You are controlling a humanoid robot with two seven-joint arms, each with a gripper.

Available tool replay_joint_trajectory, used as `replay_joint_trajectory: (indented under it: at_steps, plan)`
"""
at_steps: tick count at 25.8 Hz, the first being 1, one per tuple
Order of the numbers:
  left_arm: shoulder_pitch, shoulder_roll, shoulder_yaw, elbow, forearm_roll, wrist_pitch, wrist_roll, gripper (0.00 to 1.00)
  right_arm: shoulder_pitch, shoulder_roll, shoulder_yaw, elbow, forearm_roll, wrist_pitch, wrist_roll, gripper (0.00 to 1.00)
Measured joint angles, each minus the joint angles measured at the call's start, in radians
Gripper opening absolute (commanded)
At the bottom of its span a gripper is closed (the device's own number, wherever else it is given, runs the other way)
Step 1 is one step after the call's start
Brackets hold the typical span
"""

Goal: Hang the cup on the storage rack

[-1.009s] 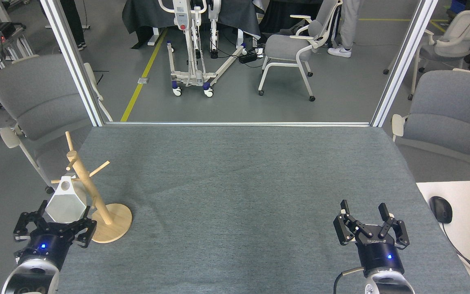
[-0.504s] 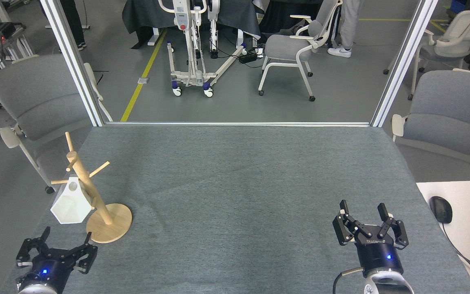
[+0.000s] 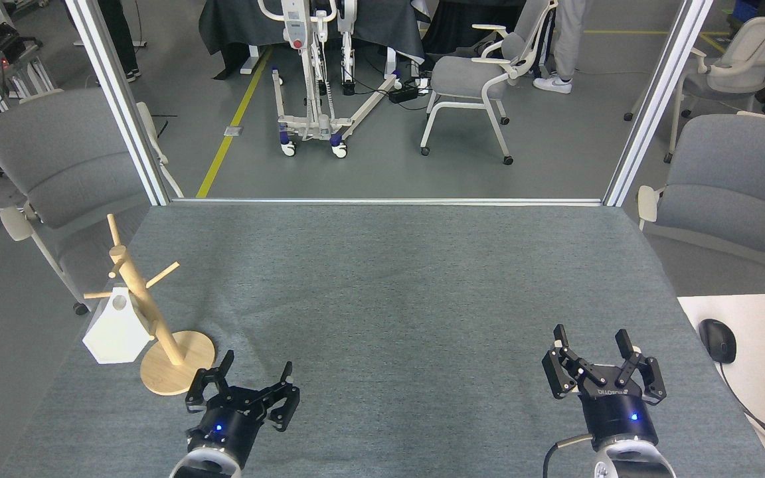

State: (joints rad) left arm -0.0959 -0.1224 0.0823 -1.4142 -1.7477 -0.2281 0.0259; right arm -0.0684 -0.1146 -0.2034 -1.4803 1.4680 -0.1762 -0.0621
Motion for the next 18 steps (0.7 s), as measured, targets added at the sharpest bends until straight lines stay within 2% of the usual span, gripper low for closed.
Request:
replay_joint_trajectory:
  at_steps: [3,7,12,18]
  plan:
    - [-0.04,-0.007,-0.09,-0.001,0.038,0.096,-0.005,0.99,0.0,0.0,0.0,0.0,0.0,0.001,0.001,1.0]
    - [-0.061,-0.009,-0.137,-0.017,0.091,0.166,-0.013,0.99,0.001,0.0,0.0,0.0,0.0,0.002,0.004,1.0]
    - [-0.053,-0.008,-0.144,-0.041,0.168,0.19,-0.016,0.99,-0.003,0.001,0.0,0.0,0.0,0.003,0.006,1.0]
    - [-0.04,-0.008,-0.142,-0.047,0.186,0.192,-0.016,0.99,-0.005,0.008,0.002,0.0,0.0,0.003,0.008,1.0]
